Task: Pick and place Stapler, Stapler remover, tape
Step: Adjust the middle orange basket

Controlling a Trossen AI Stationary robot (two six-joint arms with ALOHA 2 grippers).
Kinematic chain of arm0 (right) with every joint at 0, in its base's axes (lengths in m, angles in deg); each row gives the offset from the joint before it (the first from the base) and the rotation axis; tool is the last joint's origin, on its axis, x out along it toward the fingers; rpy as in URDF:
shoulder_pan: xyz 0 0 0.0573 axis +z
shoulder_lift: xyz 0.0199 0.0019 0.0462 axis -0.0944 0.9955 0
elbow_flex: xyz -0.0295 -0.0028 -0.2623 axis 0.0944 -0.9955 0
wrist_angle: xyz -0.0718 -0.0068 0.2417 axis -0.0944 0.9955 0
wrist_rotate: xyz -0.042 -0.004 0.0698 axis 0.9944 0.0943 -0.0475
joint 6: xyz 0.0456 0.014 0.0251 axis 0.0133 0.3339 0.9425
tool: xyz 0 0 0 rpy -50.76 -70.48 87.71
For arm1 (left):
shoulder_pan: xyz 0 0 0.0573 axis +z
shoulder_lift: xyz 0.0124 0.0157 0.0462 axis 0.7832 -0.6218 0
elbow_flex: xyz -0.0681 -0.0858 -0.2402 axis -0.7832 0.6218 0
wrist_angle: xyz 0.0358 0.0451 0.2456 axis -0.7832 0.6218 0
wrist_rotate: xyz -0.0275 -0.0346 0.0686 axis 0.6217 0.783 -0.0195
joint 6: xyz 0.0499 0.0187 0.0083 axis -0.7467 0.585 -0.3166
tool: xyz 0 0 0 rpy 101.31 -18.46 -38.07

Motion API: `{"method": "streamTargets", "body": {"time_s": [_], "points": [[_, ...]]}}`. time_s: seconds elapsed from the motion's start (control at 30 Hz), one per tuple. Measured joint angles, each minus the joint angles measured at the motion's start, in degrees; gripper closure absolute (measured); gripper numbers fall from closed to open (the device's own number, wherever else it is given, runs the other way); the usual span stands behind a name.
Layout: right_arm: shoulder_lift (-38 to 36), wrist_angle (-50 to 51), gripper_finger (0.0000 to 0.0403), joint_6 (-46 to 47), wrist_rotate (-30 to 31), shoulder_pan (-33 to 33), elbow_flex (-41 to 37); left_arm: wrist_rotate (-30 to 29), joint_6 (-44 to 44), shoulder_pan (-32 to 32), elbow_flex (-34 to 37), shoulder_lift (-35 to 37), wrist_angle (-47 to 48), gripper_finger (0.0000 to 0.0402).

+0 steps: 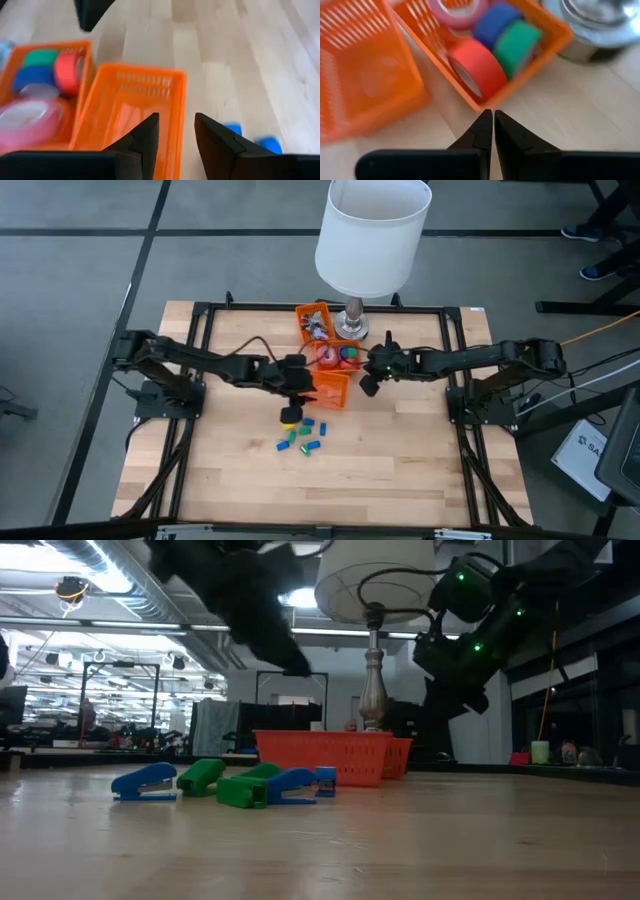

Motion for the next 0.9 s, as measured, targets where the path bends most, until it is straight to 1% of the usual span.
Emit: {"method": "streamTargets", "body": {"time_s": [0.07, 0.17, 0.33, 0.43, 0.5, 0.6, 0.67, 0.77, 0.9], "points": [[0.77, -4.87, 0.0381, -0.04, -1.03, 0.0, -1.21, -1.17, 0.65, -0.01, 1.39, 2.87, 2.02, 0.0282], [2.49, -5.4, 0.0381, 1.0, -1.16, 0.0, -1.58, -3.56, 2.64, -0.03, 4.59, 8.47, 4.01, 0.0286], [3.78, -4.81, 0.0381, 3.0, -0.76, -0.33, -1.69, -13.68, 5.46, -1.71, 10.86, 19.18, 2.94, 0.0293], [3.69, -7.07, 0.0381, 2.84, -0.95, -0.33, -1.33, -17.76, 6.14, -2.92, 13.51, 25.15, 2.95, 0.0295], [3.69, -5.37, 0.0381, 2.96, -0.1, -0.56, -0.49, -19.51, 7.12, -3.6, 15.07, 28.74, 3.58, 0.0294], [3.69, -3.07, 0.0381, 4.37, 3.26, -1.79, -0.05, -21.58, 9.21, -4.65, 16.48, 33.4, 6.44, 0.0293], [3.71, -2.32, 0.0381, 5.45, 3.49, -3.26, -0.05, -22.55, 10.6, -5.39, 17.55, 36.47, 8.82, 0.0293], [4.92, -3.3, 0.0381, 5.79, 1.14, -5.21, -0.04, -22.92, 12.48, -6.41, 19.32, 40.37, 11.02, 0.0295], [7.99, -7.41, 0.0381, 6.52, -2.76, -6.91, -0.03, -22.91, 13.46, -7.5, 21.35, 44.47, 13.17, 0.0294]]}}
